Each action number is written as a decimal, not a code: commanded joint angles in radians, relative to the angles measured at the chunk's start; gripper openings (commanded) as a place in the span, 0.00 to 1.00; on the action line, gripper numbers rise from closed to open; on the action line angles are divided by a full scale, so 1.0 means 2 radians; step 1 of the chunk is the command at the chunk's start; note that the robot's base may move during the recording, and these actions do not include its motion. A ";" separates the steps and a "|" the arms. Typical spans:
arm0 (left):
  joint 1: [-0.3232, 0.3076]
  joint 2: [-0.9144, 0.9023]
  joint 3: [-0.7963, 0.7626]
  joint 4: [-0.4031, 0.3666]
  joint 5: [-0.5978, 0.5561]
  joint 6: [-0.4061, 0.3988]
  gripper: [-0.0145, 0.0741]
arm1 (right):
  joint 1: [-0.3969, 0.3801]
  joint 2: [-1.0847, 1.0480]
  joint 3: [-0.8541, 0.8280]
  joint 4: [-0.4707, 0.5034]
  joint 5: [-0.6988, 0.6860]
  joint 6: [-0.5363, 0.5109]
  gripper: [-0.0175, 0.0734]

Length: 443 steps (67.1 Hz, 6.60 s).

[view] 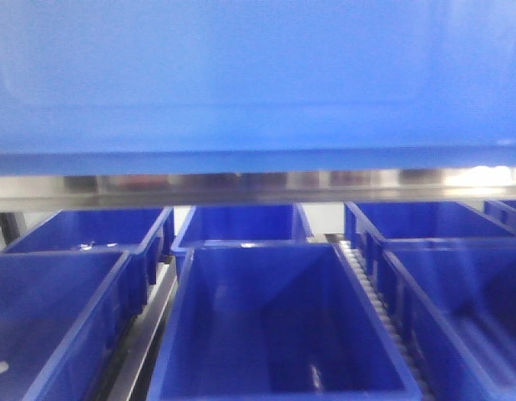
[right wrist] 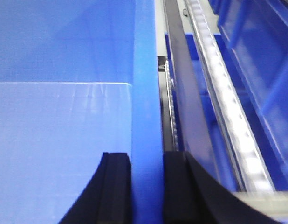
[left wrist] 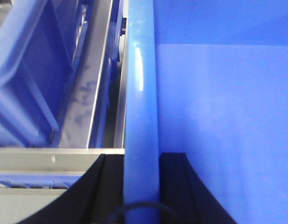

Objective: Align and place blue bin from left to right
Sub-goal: 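Pull the held bin back away from the rack, then turn the base away from the rack while holding the bin, then drive the base across the floor carrying the bin in both grippers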

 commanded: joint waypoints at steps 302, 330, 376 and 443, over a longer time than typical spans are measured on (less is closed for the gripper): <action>-0.011 -0.005 -0.004 -0.004 -0.046 -0.004 0.04 | 0.007 -0.003 -0.005 -0.004 -0.067 0.000 0.10; -0.011 -0.005 -0.004 0.005 -0.046 -0.004 0.04 | 0.007 -0.003 -0.005 -0.004 -0.067 0.000 0.10; -0.011 -0.005 -0.004 0.005 -0.046 -0.004 0.04 | 0.007 -0.003 -0.005 -0.004 -0.067 0.000 0.10; -0.011 -0.005 -0.004 0.004 -0.046 -0.004 0.04 | 0.007 -0.003 -0.005 -0.004 -0.070 -0.001 0.10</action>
